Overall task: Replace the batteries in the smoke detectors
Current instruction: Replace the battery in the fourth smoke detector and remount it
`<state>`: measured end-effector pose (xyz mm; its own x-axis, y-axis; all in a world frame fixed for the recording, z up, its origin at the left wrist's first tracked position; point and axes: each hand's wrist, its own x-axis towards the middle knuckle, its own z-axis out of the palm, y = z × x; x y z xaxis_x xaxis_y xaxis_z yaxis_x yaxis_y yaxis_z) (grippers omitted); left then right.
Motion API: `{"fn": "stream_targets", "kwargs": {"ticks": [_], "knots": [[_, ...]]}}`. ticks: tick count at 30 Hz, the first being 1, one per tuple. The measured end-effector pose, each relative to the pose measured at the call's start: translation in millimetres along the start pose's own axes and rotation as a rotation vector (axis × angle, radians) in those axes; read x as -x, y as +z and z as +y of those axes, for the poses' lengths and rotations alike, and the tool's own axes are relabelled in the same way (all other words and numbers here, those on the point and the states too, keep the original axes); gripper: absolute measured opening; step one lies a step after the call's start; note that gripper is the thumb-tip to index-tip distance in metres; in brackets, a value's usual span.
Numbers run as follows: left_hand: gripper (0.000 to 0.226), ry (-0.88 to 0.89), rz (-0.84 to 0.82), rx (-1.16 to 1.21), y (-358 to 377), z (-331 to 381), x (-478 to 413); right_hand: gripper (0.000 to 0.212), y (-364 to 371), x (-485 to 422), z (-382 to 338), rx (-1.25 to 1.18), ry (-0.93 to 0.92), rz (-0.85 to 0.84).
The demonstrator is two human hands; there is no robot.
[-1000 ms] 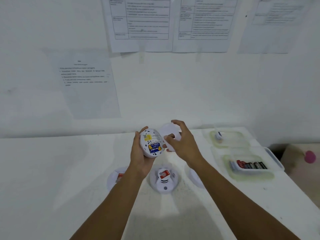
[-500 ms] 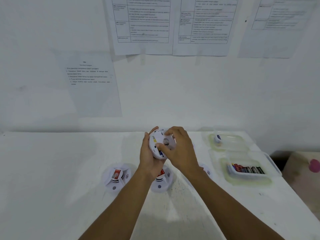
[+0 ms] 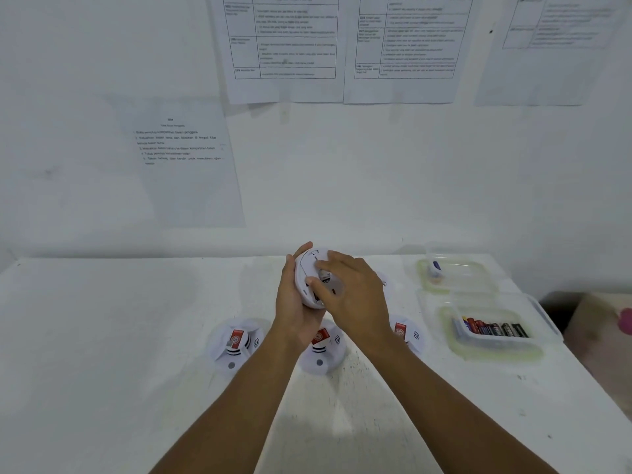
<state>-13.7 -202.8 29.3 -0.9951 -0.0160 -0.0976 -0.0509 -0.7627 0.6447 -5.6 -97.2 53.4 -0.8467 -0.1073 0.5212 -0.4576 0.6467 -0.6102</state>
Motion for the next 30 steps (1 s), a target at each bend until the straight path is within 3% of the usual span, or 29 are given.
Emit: {"fn": "stream_targets", "kwargs": {"ticks": [14,20,25,30], "knots": [[0.035,0.126,0.008,-0.18,0,4,9,0.028,18,0,-10,-0.234,0.248,0.065],[0.056,0.157,-0.018,-0.388,4,17,6,0.034,9,-5,-11,-0.328,0.317,-0.033],[0.065,0.135,-0.045,-0.632,9,28,2,0.054,-5,-14,-12,-0.606,0.462,-0.142],[0.04,0.243,0.021,-0.763,-4,31,-4,0.036,-13,-17,-2,-0.936,0.642,-0.101]]}}
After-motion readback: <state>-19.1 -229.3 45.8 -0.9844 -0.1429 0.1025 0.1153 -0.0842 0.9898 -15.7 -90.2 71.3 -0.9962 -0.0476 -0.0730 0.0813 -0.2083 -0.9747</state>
